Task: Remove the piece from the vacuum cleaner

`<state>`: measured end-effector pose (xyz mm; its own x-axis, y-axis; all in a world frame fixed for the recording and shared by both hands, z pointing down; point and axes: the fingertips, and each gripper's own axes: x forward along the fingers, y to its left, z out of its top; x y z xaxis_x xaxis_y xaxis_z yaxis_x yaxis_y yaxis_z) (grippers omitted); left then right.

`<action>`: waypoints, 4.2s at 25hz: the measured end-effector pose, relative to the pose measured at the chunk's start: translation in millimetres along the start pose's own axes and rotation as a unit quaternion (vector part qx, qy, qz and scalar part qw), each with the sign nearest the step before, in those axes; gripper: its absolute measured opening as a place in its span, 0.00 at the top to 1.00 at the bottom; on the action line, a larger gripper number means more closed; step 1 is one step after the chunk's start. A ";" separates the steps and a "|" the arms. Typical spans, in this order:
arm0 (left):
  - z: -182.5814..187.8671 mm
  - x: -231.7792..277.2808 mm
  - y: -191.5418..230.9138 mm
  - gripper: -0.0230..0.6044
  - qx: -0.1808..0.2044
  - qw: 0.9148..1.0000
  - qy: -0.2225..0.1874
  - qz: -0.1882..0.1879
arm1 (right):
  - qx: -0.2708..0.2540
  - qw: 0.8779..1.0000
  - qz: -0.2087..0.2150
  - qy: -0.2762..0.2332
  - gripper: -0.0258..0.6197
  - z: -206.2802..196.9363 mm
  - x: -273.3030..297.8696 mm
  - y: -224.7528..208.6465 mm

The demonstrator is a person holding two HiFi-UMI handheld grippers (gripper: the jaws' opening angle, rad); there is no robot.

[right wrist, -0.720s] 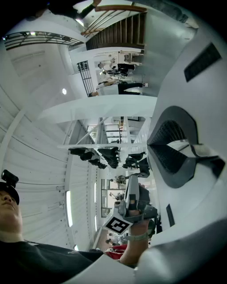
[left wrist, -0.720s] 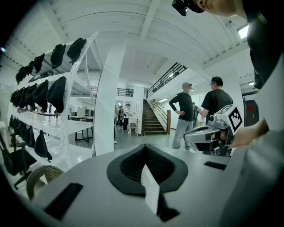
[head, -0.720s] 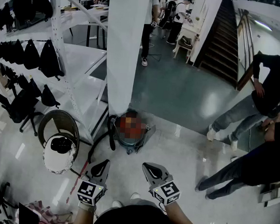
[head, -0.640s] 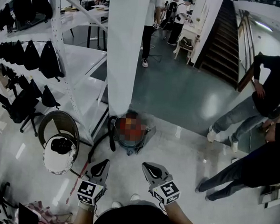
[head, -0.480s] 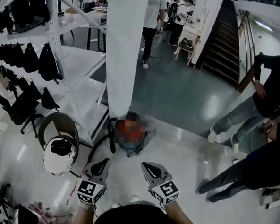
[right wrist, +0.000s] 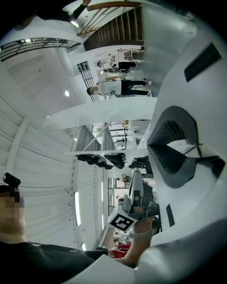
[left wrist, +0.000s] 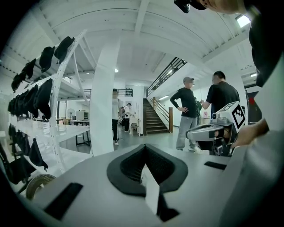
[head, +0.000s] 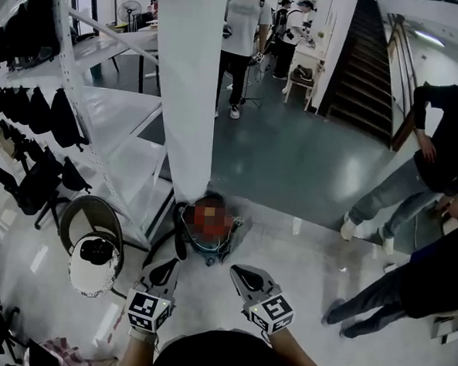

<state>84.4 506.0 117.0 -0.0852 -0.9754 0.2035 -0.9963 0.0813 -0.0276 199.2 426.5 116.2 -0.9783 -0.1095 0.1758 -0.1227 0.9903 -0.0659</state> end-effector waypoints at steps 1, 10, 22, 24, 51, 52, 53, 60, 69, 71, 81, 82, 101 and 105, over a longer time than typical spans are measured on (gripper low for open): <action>0.1 5.5 -1.7 0.94 0.000 1.000 0.002 0.001 | 0.002 1.000 -0.001 -0.001 0.92 -0.8 -1.4 -6.3; -12.0 55.1 -1.9 0.94 -0.001 1.000 0.023 -0.011 | 0.022 1.000 -0.020 0.004 0.92 -17.2 9.3 -54.3; -0.4 169.9 107.5 0.94 -0.004 0.998 0.016 -0.053 | 0.020 0.998 -0.063 0.024 0.92 2.9 127.6 -133.3; 6.7 189.6 132.1 0.94 -0.005 0.998 0.013 -0.066 | 0.021 0.997 -0.073 0.024 0.92 11.9 153.0 -145.4; -19.6 337.1 253.6 0.94 0.000 0.970 0.053 -0.236 | 0.085 0.966 -0.238 0.048 0.92 -2.6 292.9 -218.3; -23.1 339.1 249.4 0.94 0.001 0.969 0.056 -0.242 | 0.089 0.964 -0.244 0.051 0.92 -7.8 289.0 -219.4; -26.0 341.6 245.7 0.94 0.002 0.968 0.059 -0.246 | 0.092 0.963 -0.249 0.053 0.92 -12.2 285.6 -221.3; -33.6 367.7 231.5 0.94 0.008 0.962 0.081 -0.262 | 0.119 0.952 -0.272 0.069 0.92 -30.7 270.4 -246.1; -59.8 396.0 209.3 0.94 0.021 0.955 0.123 -0.269 | 0.158 0.941 -0.287 0.090 0.92 -73.6 250.3 -284.7; -63.4 401.3 205.1 0.94 0.022 0.955 0.133 -0.266 | 0.168 0.939 -0.285 0.092 0.92 -79.0 246.7 -294.5; -91.5 432.6 204.1 0.94 0.021 0.956 0.179 -0.229 | 0.214 0.930 -0.261 0.145 0.92 -149.7 249.3 -340.0; -93.8 436.0 204.3 0.94 0.020 0.957 0.182 -0.225 | 0.220 0.928 -0.260 0.150 0.92 -158.0 250.0 -345.4; -168.5 498.0 189.7 0.94 -0.017 0.950 0.270 -0.155 | 0.345 0.877 -0.220 0.251 0.91 -361.1 281.0 -427.3; -189.6 502.7 185.5 0.94 -0.021 0.945 0.290 -0.147 | 0.368 0.863 -0.217 0.271 0.89 -404.4 286.1 -436.0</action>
<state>-145.2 69.6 399.7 0.2159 -0.6811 0.6997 -0.9764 -0.1553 0.1501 40.3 -1.7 592.4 -0.6166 -0.2016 0.7611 -0.7252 0.5216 -0.4494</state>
